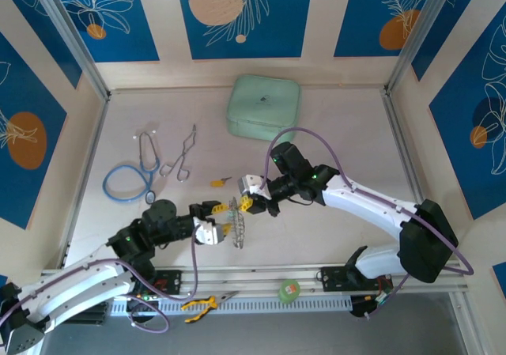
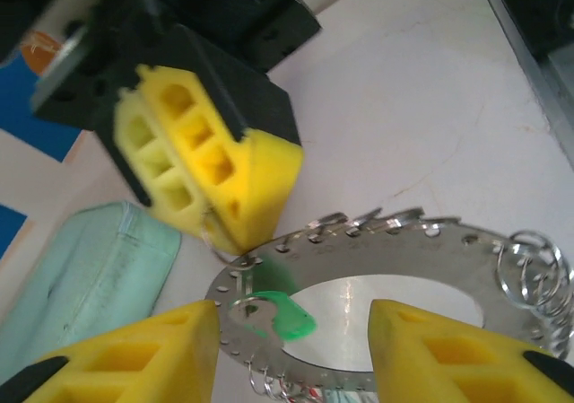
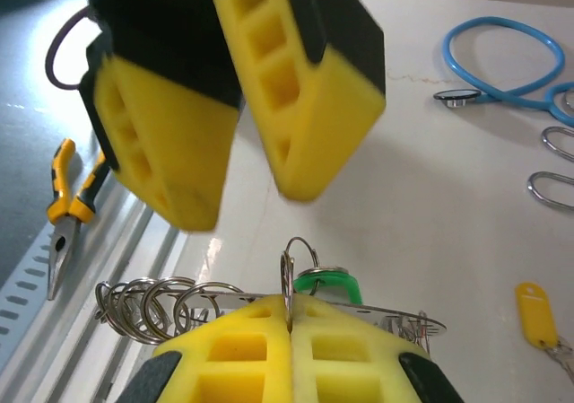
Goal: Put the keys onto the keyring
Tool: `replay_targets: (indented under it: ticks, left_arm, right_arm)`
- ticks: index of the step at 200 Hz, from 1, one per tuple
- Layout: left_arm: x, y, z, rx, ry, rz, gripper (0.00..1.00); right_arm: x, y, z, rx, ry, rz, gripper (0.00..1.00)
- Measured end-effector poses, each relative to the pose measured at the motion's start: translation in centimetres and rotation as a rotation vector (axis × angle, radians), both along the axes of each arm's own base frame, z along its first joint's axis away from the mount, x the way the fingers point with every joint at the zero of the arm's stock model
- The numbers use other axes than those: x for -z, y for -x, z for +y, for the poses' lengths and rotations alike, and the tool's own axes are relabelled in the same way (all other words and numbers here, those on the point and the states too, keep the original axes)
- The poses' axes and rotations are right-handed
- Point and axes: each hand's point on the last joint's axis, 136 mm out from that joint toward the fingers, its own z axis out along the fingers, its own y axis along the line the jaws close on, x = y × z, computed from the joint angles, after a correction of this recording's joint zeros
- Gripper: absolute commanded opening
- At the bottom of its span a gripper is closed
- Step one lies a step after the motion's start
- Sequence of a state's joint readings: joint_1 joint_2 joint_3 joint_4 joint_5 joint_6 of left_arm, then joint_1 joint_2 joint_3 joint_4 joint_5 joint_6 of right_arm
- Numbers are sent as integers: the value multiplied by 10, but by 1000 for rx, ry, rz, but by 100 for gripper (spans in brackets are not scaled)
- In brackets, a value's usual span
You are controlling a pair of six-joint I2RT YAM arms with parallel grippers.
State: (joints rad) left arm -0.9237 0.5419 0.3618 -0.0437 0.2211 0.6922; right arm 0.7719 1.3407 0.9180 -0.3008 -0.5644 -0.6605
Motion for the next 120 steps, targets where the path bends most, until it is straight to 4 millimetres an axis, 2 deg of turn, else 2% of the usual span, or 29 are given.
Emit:
replay_targets:
  ticks: [34, 61, 84, 120]
  left_arm:
    - [-22, 0, 0, -66, 60, 197, 36]
    - [-27, -3, -8, -92, 68, 327, 36]
    - [-20, -4, -18, -88, 41, 424, 34]
    - [-1, -5, -23, -108, -12, 516, 24]
  right_arm:
    - [6, -1, -3, -4, 23, -37, 0]
    - [9, 1, -3, -12, 38, -44, 0]
    - [9, 3, -2, -18, 41, -47, 0]
    - [11, 5, -3, -19, 52, -44, 0]
